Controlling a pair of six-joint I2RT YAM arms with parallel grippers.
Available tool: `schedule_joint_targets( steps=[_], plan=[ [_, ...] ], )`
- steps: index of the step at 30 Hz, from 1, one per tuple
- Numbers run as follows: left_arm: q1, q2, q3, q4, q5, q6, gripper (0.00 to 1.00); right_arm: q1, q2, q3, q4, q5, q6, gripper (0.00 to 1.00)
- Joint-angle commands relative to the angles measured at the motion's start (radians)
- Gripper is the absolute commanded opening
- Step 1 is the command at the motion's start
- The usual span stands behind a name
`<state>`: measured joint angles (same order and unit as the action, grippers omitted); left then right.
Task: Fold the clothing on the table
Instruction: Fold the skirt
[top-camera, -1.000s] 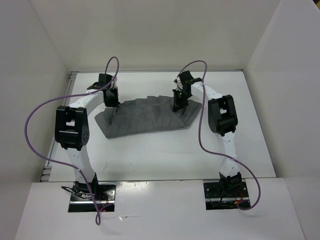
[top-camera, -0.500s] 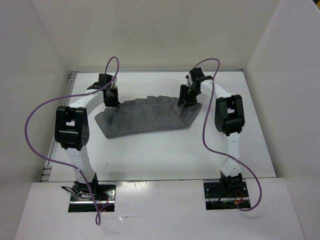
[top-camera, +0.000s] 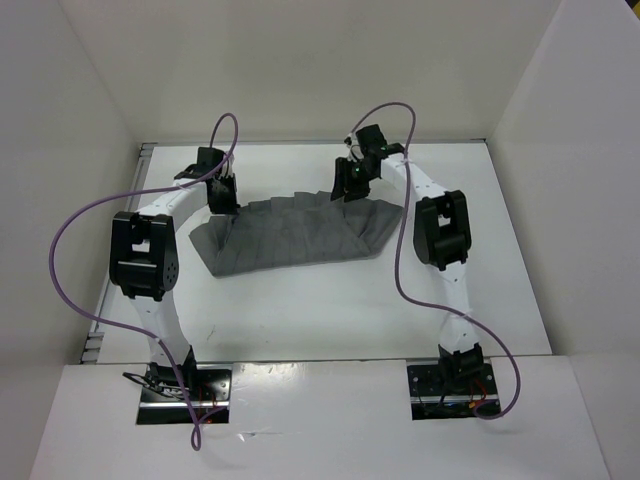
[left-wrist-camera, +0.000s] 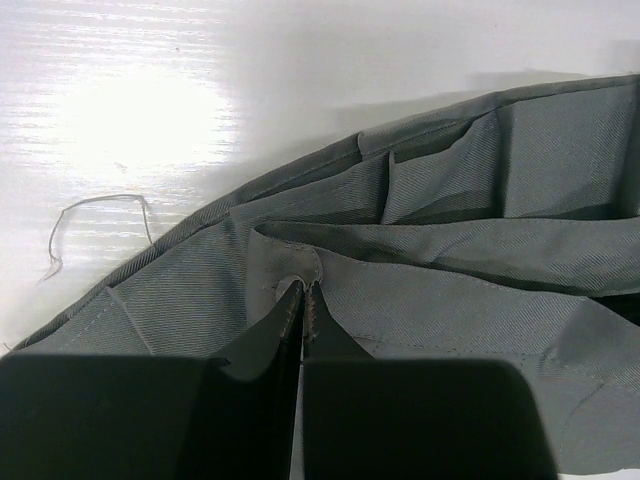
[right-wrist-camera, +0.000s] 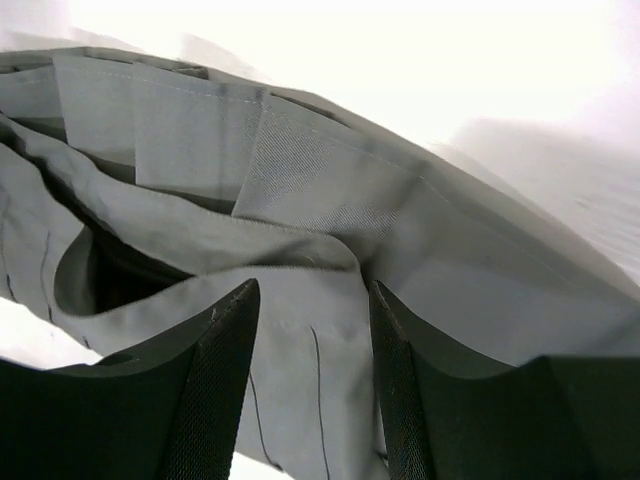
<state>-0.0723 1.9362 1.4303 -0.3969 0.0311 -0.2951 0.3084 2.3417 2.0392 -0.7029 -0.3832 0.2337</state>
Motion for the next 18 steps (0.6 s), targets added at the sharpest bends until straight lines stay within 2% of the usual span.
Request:
schedule_joint_targets(
  steps=[1,9,13,16,17,18],
  plan=[
    [0.008,0.007,-0.002,0.013,0.0,-0.007,0.02,0.018,0.065,0.07,-0.023,-0.016,-0.017,0.54],
    [0.017,0.017,-0.002,0.004,0.0,-0.007,0.02,0.028,0.076,0.09,-0.032,0.004,-0.026,0.53],
    [0.017,0.017,-0.002,0.004,0.0,-0.007,0.02,0.037,0.076,0.09,-0.05,0.014,-0.036,0.47],
    [0.017,0.026,-0.002,0.004,0.0,-0.007,0.02,0.047,0.076,0.09,-0.073,0.014,-0.045,0.28],
    [0.017,0.026,-0.002,0.004,0.0,-0.007,0.02,0.047,0.064,0.09,-0.084,0.027,-0.045,0.11],
    [0.017,0.026,-0.002,0.004,0.0,-0.007,0.02,0.047,0.054,0.075,-0.084,0.042,-0.045,0.04]
  ],
)
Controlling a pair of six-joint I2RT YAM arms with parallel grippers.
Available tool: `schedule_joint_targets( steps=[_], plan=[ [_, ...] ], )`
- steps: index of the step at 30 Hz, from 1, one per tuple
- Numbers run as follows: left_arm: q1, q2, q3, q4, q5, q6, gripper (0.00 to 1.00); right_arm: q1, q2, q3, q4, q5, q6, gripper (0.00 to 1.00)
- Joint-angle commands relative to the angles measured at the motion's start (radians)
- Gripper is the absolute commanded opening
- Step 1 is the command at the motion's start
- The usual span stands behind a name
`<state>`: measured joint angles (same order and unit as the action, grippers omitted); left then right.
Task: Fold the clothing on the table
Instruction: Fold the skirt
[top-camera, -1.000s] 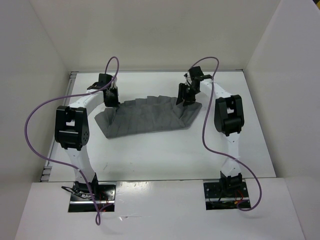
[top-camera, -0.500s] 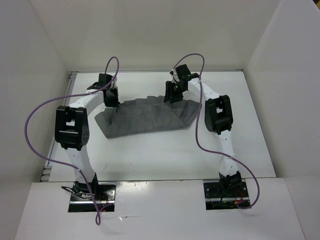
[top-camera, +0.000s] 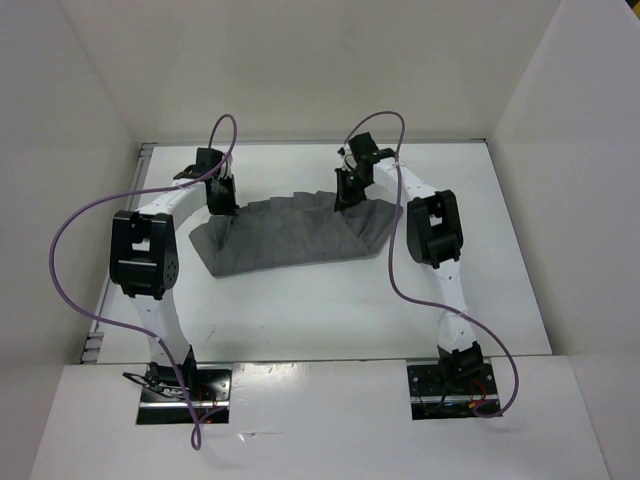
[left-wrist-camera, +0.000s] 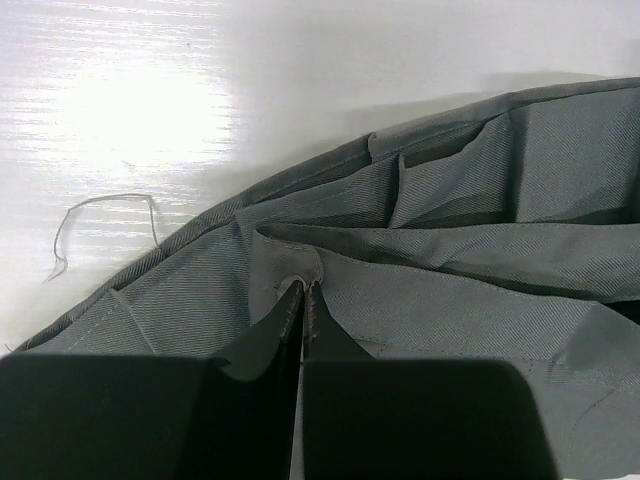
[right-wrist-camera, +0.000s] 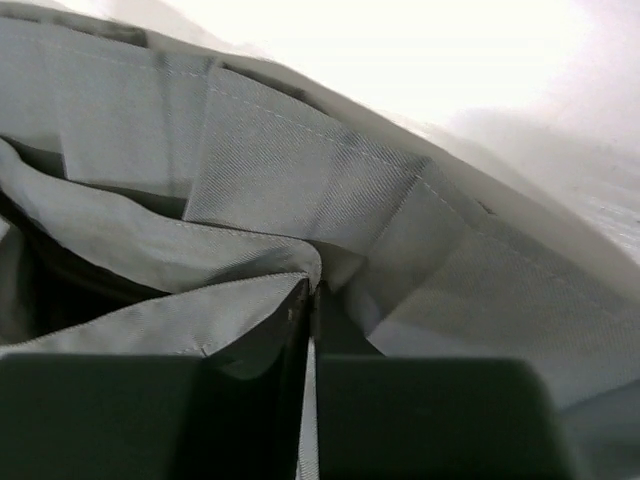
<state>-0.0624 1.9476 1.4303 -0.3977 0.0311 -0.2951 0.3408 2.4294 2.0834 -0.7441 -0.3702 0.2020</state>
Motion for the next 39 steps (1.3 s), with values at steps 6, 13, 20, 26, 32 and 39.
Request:
schedule_joint_targets(
  steps=[6,13,20,26,32,39],
  plan=[
    [0.016,0.004,0.007,-0.004,-0.02,-0.007,0.0,-0.034,-0.131,-0.011,-0.066,0.172,0.036,0.0],
    [0.016,0.016,0.028,-0.004,0.001,-0.016,0.0,-0.18,-0.251,-0.235,-0.015,0.162,0.096,0.0],
    [0.026,0.059,0.058,0.023,0.067,-0.035,0.0,-0.189,-0.22,-0.246,0.003,0.149,0.096,0.0],
    [0.026,0.086,0.087,0.056,0.177,-0.073,0.3,-0.189,-0.19,-0.212,0.041,0.174,0.096,0.37],
    [0.038,-0.122,0.133,0.033,0.305,-0.069,0.7,-0.168,-0.341,-0.203,0.048,0.275,0.117,0.54],
    [0.038,-0.286,-0.097,-0.072,0.291,-0.091,0.83,-0.168,-0.476,-0.417,-0.047,0.343,0.139,0.75]
  ],
)
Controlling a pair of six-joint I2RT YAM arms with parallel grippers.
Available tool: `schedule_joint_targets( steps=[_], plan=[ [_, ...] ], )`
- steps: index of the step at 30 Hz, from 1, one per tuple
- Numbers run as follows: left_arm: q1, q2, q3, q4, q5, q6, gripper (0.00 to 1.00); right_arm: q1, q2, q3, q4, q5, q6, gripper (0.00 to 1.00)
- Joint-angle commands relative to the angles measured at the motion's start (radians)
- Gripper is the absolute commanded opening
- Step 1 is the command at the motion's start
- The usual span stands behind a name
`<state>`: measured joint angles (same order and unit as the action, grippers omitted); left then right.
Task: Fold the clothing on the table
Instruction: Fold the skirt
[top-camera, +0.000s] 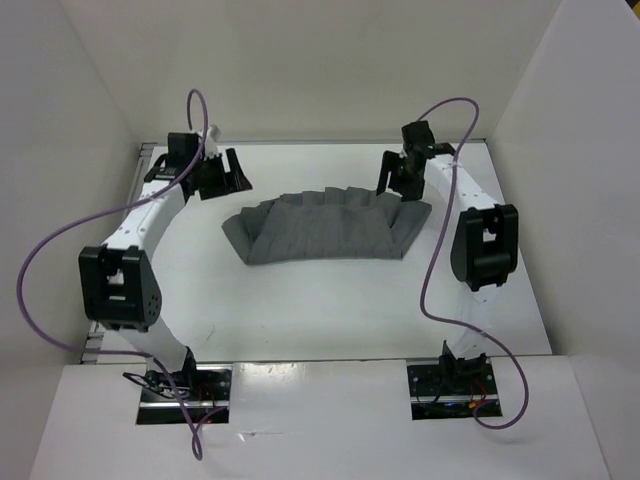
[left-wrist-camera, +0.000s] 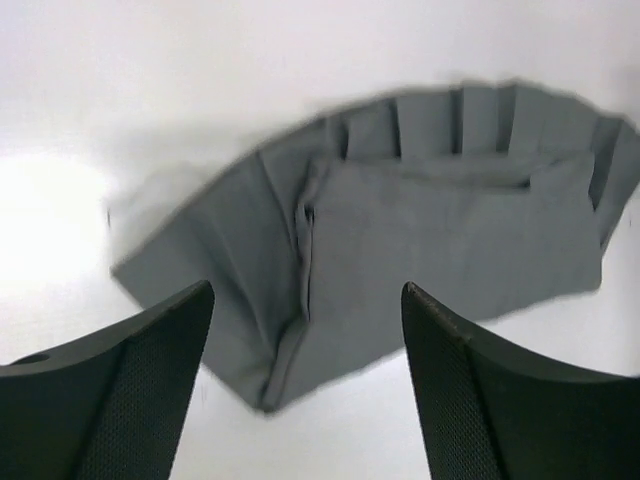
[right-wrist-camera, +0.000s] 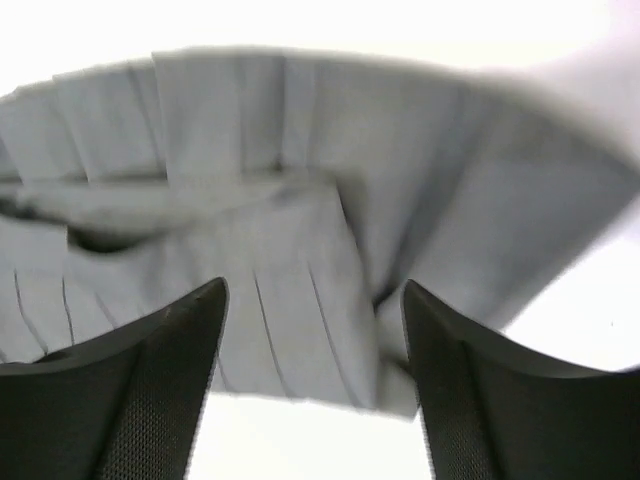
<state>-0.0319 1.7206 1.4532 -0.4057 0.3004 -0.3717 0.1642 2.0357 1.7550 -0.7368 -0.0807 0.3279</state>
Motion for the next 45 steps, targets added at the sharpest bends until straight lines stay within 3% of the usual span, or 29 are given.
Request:
schedule_joint_targets(
  steps=[1,3,10,16,22,27,35,38,42,43,45],
  plan=[
    [0.007,-0.081,-0.169,-0.053,0.022,-0.024,0.85,0.009,-0.13,-0.13,-0.032,0.044,0.022,0.79],
    [0.007,-0.139,-0.3,-0.041,0.022,-0.048,0.87,0.009,-0.181,-0.257,0.035,-0.003,0.032,0.87],
    [0.007,-0.305,-0.572,0.05,0.088,-0.215,0.97,0.0,-0.285,-0.458,0.073,-0.033,0.079,0.87],
    [0.007,-0.21,-0.587,0.128,0.193,-0.251,0.98,0.0,-0.275,-0.506,0.099,-0.053,0.099,0.86],
    [0.007,-0.113,-0.611,0.221,0.203,-0.292,0.98,0.0,-0.302,-0.497,0.088,-0.062,0.099,0.86],
    [-0.003,-0.087,-0.582,0.186,0.106,-0.317,0.98,0.0,-0.331,-0.453,0.051,-0.039,0.099,0.86],
    [-0.013,-0.061,-0.619,0.268,0.023,-0.385,0.95,0.009,-0.373,-0.393,0.037,-0.08,0.088,0.85],
    [-0.022,0.005,-0.582,0.298,0.035,-0.394,0.82,0.056,-0.384,-0.342,0.013,-0.091,0.063,0.83],
    [-0.052,0.091,-0.55,0.34,0.091,-0.403,0.5,0.133,-0.355,-0.286,-0.007,-0.114,0.002,0.78],
    [-0.053,0.118,-0.539,0.358,0.103,-0.403,0.44,0.149,-0.345,-0.263,-0.016,-0.129,-0.009,0.73],
    [-0.063,0.152,-0.53,0.377,0.124,-0.403,0.22,0.187,-0.306,-0.244,-0.027,-0.16,-0.039,0.62]
  ],
)
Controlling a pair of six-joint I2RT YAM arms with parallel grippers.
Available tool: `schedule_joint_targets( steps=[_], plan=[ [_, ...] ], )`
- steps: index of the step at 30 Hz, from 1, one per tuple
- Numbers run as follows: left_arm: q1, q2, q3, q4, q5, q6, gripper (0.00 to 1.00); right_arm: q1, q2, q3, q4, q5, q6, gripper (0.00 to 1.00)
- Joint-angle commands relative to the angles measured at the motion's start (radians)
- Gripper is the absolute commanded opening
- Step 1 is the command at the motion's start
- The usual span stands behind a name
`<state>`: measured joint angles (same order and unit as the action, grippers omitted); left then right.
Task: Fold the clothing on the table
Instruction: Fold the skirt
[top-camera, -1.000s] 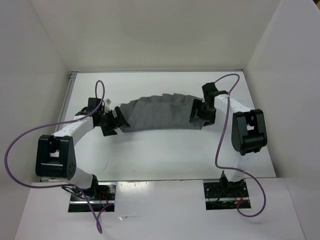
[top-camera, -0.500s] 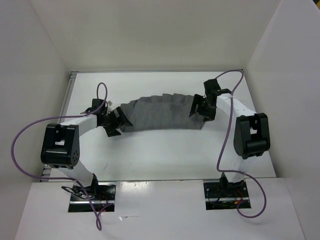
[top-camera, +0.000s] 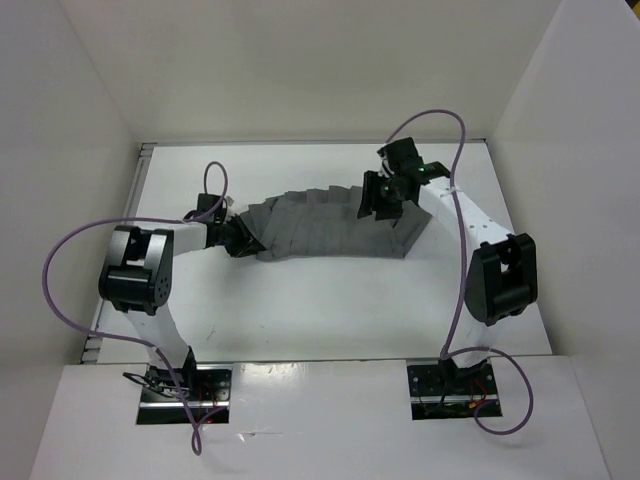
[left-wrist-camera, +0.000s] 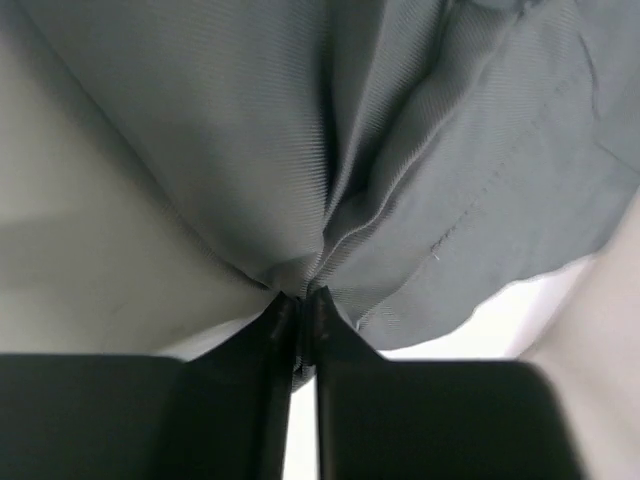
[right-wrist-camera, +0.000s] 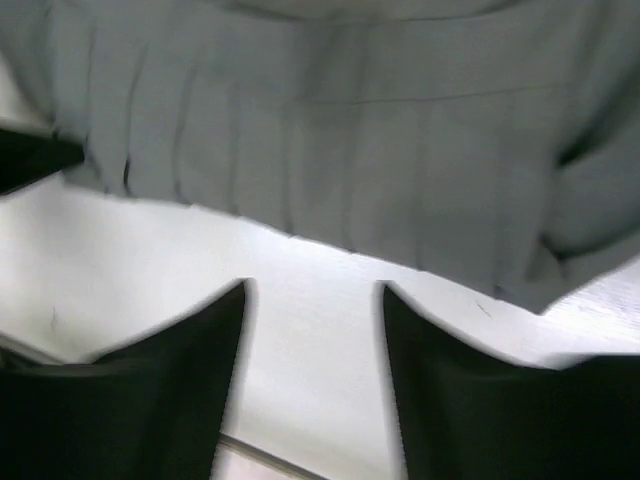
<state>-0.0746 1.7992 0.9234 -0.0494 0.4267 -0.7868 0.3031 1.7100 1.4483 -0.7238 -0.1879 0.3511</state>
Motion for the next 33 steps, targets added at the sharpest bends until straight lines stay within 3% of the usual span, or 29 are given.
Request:
schedule_joint_targets(
  steps=[1,2,3,5,7,8,10,11,12,13,17,23,27,33],
  plan=[
    [-0.021,0.074,0.009,0.032,-0.002,0.012,0.1,0.057,0.037,0.084,-0.04,-0.067,-0.072,0.49],
    [-0.021,0.084,0.009,0.033,-0.002,0.012,0.02,0.057,0.058,0.095,-0.054,-0.1,-0.072,0.42],
    [-0.021,0.084,0.023,0.022,0.007,0.012,0.0,0.071,0.104,0.115,-0.063,-0.12,-0.09,0.36],
    [-0.021,0.06,0.037,0.011,0.007,0.026,0.0,0.08,0.155,0.141,-0.075,-0.146,-0.122,0.2],
    [-0.021,0.014,0.048,-0.009,0.007,0.052,0.0,0.09,0.235,0.19,-0.089,-0.156,-0.147,0.15],
    [-0.021,-0.001,0.058,-0.026,0.007,0.052,0.0,0.09,0.258,0.205,-0.089,-0.156,-0.161,0.08],
    [-0.021,-0.038,0.077,-0.065,-0.002,0.078,0.0,0.09,0.316,0.254,-0.089,-0.168,-0.173,0.08],
    [-0.021,-0.056,0.086,-0.075,-0.002,0.078,0.0,0.09,0.335,0.283,-0.079,-0.168,-0.173,0.13],
    [-0.021,-0.066,0.098,-0.075,-0.002,0.078,0.0,0.09,0.355,0.303,-0.078,-0.168,-0.173,0.22],
    [-0.021,-0.075,0.098,-0.085,-0.002,0.089,0.0,0.09,0.397,0.326,-0.078,-0.168,-0.173,0.38],
    [-0.021,-0.1,0.098,-0.095,-0.002,0.098,0.0,0.09,0.477,0.425,-0.088,-0.217,-0.172,0.53],
    [-0.021,-0.109,0.089,-0.095,-0.002,0.098,0.0,0.099,0.499,0.435,-0.077,-0.235,-0.161,0.5],
    [-0.021,-0.109,0.089,-0.095,-0.002,0.098,0.0,0.099,0.488,0.435,-0.068,-0.245,-0.152,0.37],
    [-0.021,-0.109,0.089,-0.104,-0.002,0.098,0.0,0.099,0.465,0.435,-0.023,-0.326,-0.141,0.36]
  ],
)
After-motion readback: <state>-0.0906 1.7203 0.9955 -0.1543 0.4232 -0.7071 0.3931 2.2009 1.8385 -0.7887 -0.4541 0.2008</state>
